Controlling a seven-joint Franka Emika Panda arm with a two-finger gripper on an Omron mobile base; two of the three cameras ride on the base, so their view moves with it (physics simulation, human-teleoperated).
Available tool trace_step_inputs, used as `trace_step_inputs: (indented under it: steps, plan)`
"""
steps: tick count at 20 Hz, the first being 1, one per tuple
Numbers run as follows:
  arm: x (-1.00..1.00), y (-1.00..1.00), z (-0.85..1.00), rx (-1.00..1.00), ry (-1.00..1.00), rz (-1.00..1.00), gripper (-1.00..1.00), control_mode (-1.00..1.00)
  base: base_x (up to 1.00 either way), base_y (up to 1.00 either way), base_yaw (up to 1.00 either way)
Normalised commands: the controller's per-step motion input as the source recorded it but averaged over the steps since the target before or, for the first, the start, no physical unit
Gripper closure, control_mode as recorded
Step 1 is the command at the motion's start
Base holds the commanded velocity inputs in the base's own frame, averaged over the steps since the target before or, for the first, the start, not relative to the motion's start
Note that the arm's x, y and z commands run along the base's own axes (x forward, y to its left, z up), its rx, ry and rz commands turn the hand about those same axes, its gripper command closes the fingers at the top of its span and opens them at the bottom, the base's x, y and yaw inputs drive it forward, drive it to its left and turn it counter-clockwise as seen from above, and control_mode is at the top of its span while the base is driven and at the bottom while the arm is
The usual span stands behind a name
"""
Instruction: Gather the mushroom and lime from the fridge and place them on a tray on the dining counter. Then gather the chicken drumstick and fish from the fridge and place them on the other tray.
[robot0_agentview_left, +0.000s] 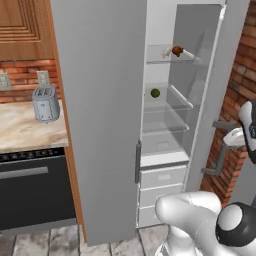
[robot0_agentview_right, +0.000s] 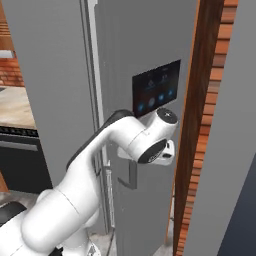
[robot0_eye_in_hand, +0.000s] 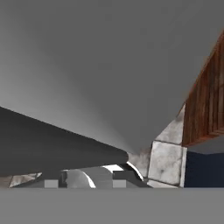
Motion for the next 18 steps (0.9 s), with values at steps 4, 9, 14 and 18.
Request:
trace_step_inputs:
  steps: [4, 9, 14, 18]
  plan:
    - [0.00, -0.78, 0.00, -0.03, 0.02, -0.04, 1.00, -1.00, 0.00, 0.00, 0.00]
    - [0.00, 0.12, 0.00, -0.01, -0.01, -0.08, 1.00, -1.00, 0.00, 0.00, 0.00]
    - [0.00, 0.70, 0.00, 0.00, -0.05, -0.11, 1.00, -1.00, 0.00, 0.00, 0.00]
    - [-0.20, 0.03, 0.00, 0.00, -0.01, -0.09, -1.00, -1.00, 0.00, 0.00, 0.00]
